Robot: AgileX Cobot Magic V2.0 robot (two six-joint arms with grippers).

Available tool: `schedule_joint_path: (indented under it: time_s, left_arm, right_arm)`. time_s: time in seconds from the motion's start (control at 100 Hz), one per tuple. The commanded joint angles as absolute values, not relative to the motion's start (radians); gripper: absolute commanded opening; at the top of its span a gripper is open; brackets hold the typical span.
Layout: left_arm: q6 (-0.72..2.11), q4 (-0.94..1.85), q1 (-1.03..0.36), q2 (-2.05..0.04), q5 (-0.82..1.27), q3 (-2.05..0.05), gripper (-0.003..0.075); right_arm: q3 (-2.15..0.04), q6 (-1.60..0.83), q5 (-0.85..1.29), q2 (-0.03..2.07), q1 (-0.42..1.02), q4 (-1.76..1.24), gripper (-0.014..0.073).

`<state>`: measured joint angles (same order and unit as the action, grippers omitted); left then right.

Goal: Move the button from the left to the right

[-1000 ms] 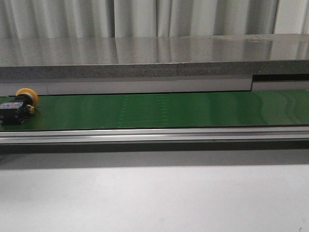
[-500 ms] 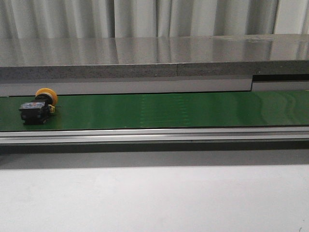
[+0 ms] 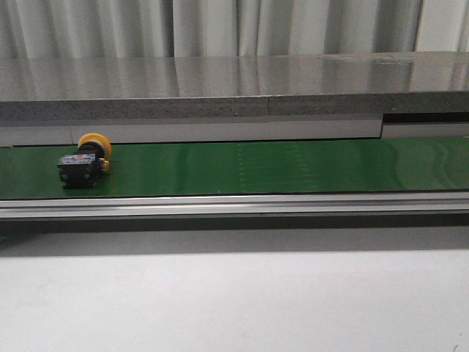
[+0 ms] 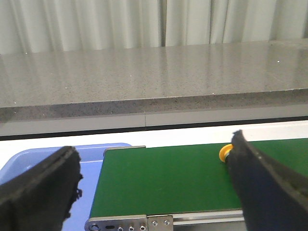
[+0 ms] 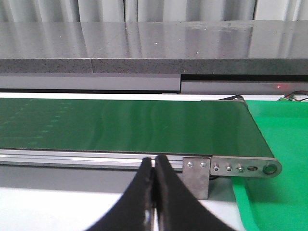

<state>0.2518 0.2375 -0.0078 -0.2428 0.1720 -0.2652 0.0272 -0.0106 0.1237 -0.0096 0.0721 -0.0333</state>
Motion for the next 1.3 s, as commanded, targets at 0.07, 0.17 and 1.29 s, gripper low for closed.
schedule_joint_path:
  time_s: [0.07,0.17,1.29]
  left_arm:
    - [0.254,0.246,-0.014,-0.251,0.087,-0.282,0.0599]
    - [0.254,0.246,-0.014,-0.251,0.085,-0.268,0.0595]
    - [0.254,0.246,-0.014,-0.251,0.083,-0.245,-0.002]
  right_arm:
    - [0.013,-0.013,0.038,-0.029,0.071,-0.037,-0.0068]
    - [0.013,-0.013,0.038,-0.029,0.071,-0.037,-0.0068]
    - [-0.126,-0.013,0.112,0.007,0.071,-0.139,-0.0068]
